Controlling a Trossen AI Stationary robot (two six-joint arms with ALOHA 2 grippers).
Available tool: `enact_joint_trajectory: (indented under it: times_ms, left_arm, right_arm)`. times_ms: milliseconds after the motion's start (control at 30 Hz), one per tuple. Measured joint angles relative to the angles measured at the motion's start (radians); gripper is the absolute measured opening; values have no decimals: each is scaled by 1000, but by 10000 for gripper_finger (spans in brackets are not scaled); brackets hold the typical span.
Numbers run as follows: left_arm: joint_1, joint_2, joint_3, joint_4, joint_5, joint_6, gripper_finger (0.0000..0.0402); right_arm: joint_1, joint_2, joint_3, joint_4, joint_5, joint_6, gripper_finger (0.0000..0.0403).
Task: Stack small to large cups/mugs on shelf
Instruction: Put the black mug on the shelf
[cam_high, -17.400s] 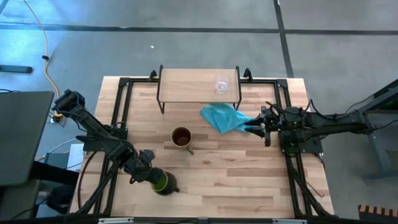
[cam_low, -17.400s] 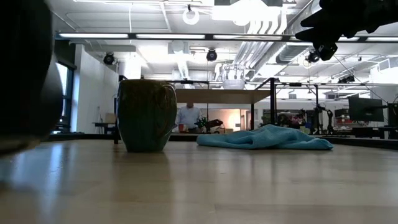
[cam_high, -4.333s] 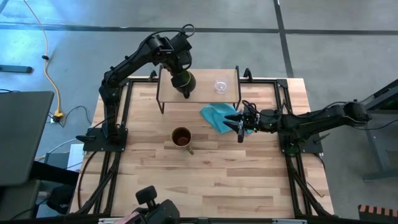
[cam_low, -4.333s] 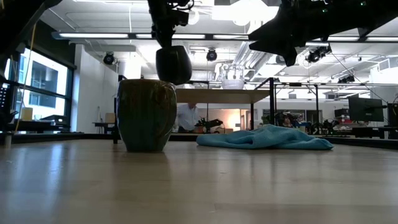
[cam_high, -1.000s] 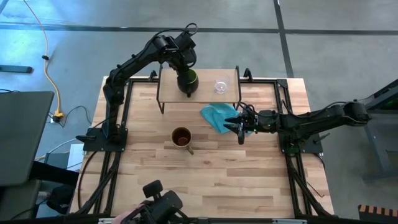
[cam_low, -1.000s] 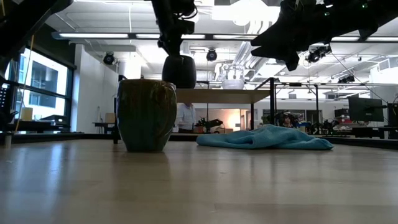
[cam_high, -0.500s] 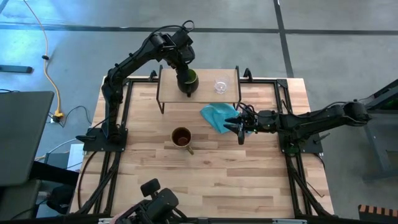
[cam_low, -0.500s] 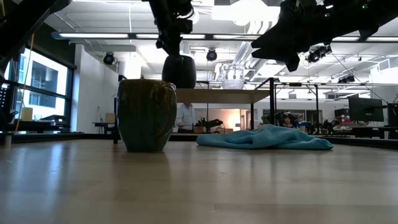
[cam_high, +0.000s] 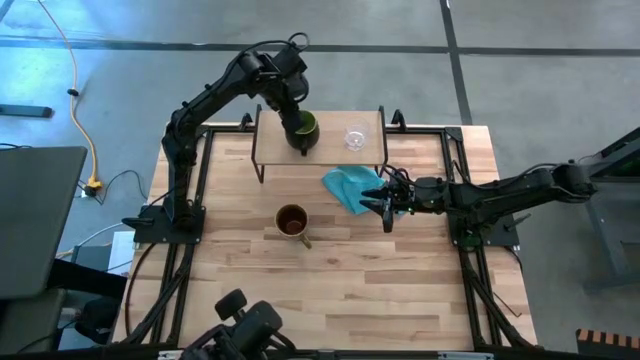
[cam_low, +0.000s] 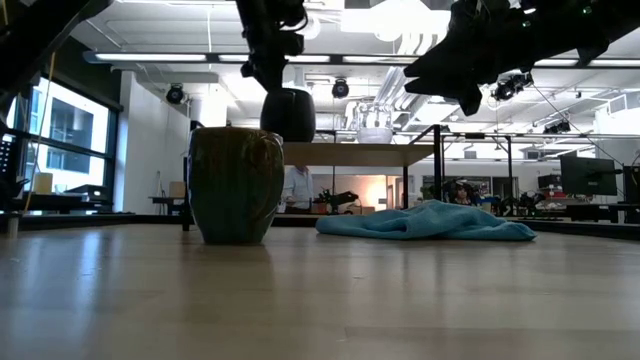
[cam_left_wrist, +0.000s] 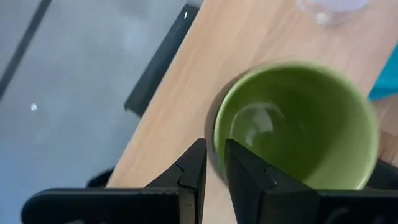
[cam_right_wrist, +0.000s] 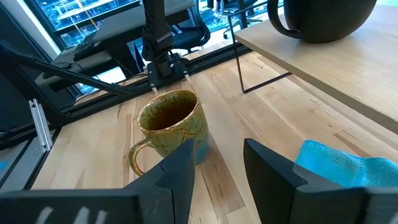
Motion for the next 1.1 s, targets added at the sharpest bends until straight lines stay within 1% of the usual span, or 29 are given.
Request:
enact_joint_trajectory:
  times_ms: [133, 367, 633, 1100]
  left_arm:
    - [5, 0, 0, -41, -4, -28, 47]
    - [2, 0, 0, -53, 1, -55, 47]
    - [2, 0, 0, -53, 11, -11, 47]
    - [2, 0, 0, -11, 55, -14, 47]
  right_arm:
    - [0, 0, 0, 0, 0, -3, 128]
    - [0, 0, 0, 0, -1, -5, 128]
    - [0, 0, 0, 0, -1, -7, 128]
    - [0, 0, 0, 1, -1, -3, 128]
